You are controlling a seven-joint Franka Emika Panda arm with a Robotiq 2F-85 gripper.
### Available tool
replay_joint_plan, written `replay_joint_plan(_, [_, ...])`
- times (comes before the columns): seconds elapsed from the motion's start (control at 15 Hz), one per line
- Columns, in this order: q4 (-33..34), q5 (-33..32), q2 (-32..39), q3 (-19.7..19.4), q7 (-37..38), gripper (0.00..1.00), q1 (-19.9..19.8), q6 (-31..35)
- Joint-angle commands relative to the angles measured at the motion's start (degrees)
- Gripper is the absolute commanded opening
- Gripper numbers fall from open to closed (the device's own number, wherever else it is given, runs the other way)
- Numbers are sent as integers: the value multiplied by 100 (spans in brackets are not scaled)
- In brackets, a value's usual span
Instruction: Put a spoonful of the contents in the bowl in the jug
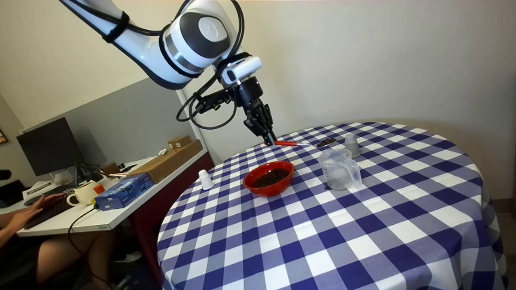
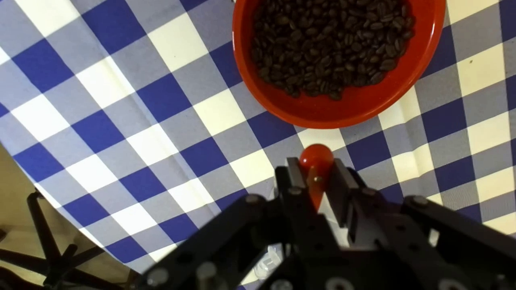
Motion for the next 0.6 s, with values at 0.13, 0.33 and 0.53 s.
replay_joint_plan(0.13, [657, -186, 541, -50, -42, 9, 56, -515])
replay_joint_plan(0.33, [977, -310, 852, -65, -19, 9, 156, -798])
replay_joint_plan(0.53, [1323, -461, 1139, -81, -20, 9, 258, -1075])
